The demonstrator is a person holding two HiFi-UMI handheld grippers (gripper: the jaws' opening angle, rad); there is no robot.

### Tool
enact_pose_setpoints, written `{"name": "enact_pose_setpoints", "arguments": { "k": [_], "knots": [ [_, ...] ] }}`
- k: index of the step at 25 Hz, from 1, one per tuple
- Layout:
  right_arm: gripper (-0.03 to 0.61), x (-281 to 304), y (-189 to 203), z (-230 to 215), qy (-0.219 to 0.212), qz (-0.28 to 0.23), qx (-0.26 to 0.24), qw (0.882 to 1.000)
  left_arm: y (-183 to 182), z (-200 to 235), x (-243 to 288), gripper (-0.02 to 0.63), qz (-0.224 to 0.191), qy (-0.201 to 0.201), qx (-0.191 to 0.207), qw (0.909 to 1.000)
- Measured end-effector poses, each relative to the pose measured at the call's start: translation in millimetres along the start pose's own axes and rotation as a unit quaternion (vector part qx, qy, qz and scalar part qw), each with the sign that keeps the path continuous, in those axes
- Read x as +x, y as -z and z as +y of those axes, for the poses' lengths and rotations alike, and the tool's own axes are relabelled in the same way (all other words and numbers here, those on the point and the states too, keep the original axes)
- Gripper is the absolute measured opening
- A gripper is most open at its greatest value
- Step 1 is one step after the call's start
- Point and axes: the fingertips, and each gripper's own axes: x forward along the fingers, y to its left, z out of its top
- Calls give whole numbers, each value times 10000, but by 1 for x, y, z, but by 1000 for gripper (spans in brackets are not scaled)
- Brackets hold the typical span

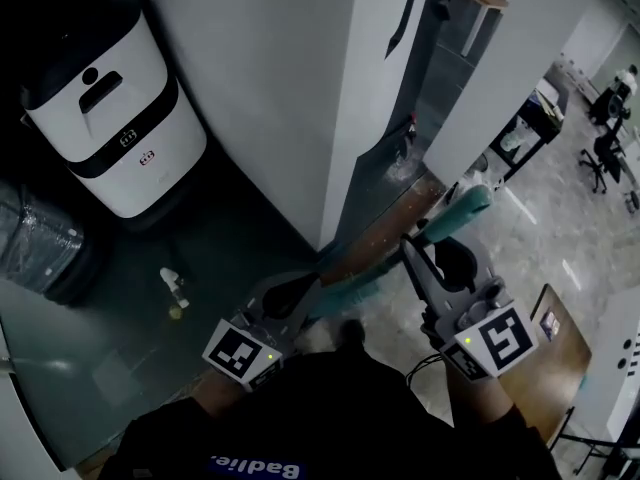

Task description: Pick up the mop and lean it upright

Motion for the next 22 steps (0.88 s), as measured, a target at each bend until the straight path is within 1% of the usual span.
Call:
{"name": "enact_pose_setpoints", "arguments": {
  "k": [4,7,9,12,17,22],
  "knots": [
    [109,19,7,-21,-532,-2,107,9985,-2,9,27,20,42,-360,-52,9993],
    [109,31,10,-32,-989,-38,289,9947,1,14,46,20,88,-635,-87,9979],
    [109,37,13,-41,-1188,6,393,9921,3,15,56,20,122,-805,-143,9966],
    [107,49,22,-56,-1363,97,365,9900,5,21,66,20,156,-1049,-172,9942],
    [107,62,31,-68,-1667,109,282,9855,10,26,71,20,203,-1425,-215,9894],
    [107,84,46,-74,-1850,240,211,9822,11,38,61,20,230,-1821,-237,9827]
  ]
}}
